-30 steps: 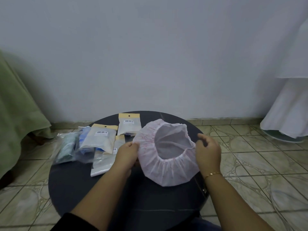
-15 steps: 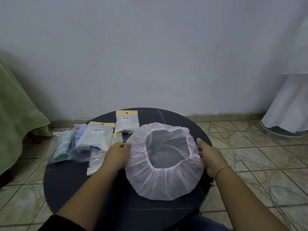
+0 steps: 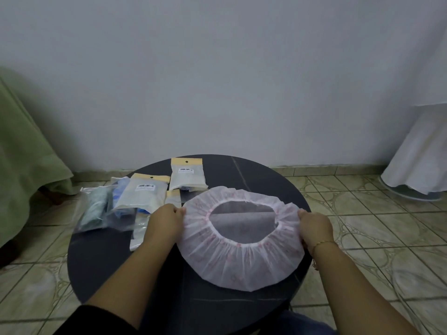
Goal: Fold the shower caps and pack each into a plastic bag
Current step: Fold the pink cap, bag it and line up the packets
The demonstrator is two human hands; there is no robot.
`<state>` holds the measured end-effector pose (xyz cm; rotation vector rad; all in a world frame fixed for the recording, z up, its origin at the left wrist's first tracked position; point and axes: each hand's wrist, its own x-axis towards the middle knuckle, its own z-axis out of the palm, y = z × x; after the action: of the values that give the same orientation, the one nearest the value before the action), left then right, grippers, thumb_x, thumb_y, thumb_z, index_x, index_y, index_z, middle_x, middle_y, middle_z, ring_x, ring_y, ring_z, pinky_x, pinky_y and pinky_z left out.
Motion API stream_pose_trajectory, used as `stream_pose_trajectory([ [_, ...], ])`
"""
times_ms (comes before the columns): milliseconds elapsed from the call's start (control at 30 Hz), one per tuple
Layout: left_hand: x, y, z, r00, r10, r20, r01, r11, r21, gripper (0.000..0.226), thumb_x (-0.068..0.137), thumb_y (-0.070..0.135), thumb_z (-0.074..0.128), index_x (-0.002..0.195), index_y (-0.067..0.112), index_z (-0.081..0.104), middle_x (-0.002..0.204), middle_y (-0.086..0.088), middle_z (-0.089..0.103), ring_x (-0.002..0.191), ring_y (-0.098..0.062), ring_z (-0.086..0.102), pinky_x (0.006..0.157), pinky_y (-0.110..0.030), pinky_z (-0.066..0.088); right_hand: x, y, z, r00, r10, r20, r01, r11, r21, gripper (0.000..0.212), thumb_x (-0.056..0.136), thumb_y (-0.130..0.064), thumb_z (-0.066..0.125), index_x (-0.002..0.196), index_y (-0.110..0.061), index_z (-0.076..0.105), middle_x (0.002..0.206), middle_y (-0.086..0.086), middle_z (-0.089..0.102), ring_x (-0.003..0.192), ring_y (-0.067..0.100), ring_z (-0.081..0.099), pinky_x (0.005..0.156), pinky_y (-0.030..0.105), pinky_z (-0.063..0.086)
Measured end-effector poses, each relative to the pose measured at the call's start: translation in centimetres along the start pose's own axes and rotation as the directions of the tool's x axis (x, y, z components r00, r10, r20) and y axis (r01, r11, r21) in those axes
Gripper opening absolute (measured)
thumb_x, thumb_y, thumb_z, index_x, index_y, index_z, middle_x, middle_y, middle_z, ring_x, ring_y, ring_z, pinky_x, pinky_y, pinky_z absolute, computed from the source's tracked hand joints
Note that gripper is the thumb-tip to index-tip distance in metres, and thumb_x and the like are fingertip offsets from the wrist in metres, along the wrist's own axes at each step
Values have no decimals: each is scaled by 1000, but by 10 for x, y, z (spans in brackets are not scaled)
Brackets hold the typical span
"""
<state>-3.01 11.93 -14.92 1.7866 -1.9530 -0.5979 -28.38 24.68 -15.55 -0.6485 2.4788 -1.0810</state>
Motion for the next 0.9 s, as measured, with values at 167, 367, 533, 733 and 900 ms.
stream_pose_trajectory([
  [167,-5,3,3,999,30,24,-34,989,146,24,97,28,42,107,11,56,111,-10,63,99,-27,57,80,-34,43,0,2,4,996,-88,-34,88,996,1,33,99,-19,37,83,1,59,87,18,59,74,25,48,70,31,37],
  [367,-21,12,3,881,466,74,-469,847,251,69,87,19,54,146,31,21,157,-1,11,136,-27,28,105,-42,32,-8,-2,-4,957,-20,291,-186,727,661,23,97,-29,46,96,-7,55,80,12,65,67,26,61,56,33,47],
  [533,-27,22,13,848,456,272,-530,710,463,63,94,33,44,148,39,13,159,2,1,145,-23,8,115,-44,15,-3,-2,-4,991,-30,128,-42,849,526,44,95,-27,49,114,12,51,101,26,60,96,37,60,84,44,49],
  [733,-38,32,25,857,331,394,-466,825,321,53,97,32,33,148,32,18,156,-6,12,135,-25,35,105,-40,32,-1,-3,-4,989,46,144,-72,982,177,47,93,-39,45,106,4,60,104,16,59,101,34,58,88,36,46],
  [900,-47,45,25,839,374,395,-461,874,151,35,98,21,33,122,12,57,131,-8,51,119,-25,47,96,-34,39,0,-5,-8,961,124,249,-237,833,499,20,84,-17,42,65,-15,41,65,2,37,57,18,36,55,29,28],
])
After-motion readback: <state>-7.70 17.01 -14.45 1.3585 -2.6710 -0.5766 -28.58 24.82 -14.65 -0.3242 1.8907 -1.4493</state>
